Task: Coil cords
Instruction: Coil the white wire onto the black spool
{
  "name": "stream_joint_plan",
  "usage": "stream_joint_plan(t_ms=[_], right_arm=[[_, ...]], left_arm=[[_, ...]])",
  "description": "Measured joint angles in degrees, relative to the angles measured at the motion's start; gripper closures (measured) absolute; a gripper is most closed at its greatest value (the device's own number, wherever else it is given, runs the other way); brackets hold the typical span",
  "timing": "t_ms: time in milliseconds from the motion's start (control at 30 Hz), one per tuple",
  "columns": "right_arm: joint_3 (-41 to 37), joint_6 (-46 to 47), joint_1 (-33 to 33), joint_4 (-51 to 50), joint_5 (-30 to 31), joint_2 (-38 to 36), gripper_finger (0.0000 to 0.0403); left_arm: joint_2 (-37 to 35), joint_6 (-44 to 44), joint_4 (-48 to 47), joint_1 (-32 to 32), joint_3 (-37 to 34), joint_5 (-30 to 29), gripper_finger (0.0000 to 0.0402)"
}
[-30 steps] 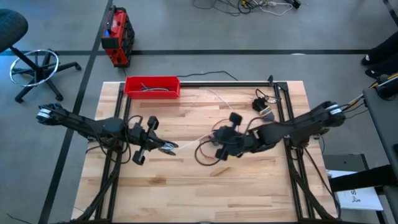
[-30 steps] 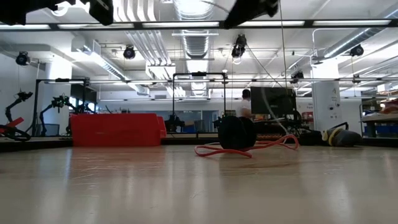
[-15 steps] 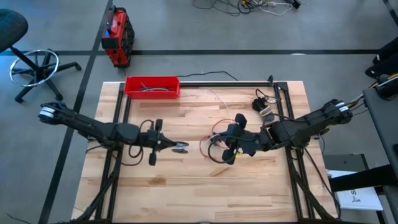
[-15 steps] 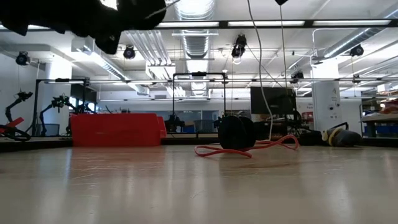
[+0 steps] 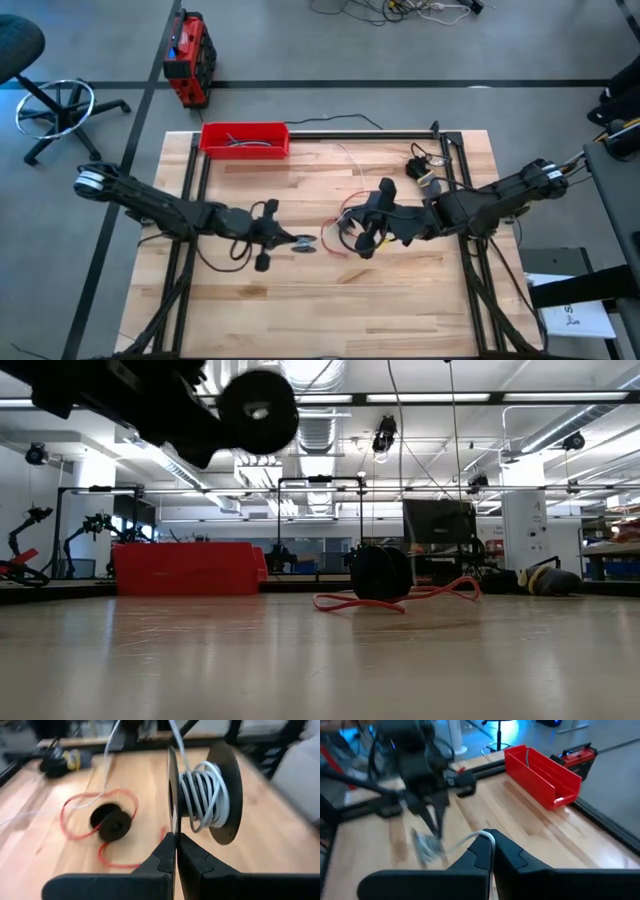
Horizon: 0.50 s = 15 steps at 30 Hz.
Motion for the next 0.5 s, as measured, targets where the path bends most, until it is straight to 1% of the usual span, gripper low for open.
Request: stream_joint_plan(t_ms=[200,333,500], right_arm=[[0.00,6.37,-0.47,2.33,-0.18,1.07,0.0403],[0.00,10.72,-1.14,2.62,-0.22,3.51,0.0403],[0.00,14.17,-2.31,5.14,-0.19,7.48,0.0403]], left_arm=[[8.70,-2.59,-6.15,0.66,6.73,-12.09,0.0401],[14.76,-3.85,-9.61,0.98,11.97,-15.61,0.0401],[21.53,-7.02,-9.67,1.20,17.65,-19.91,0.0401]])
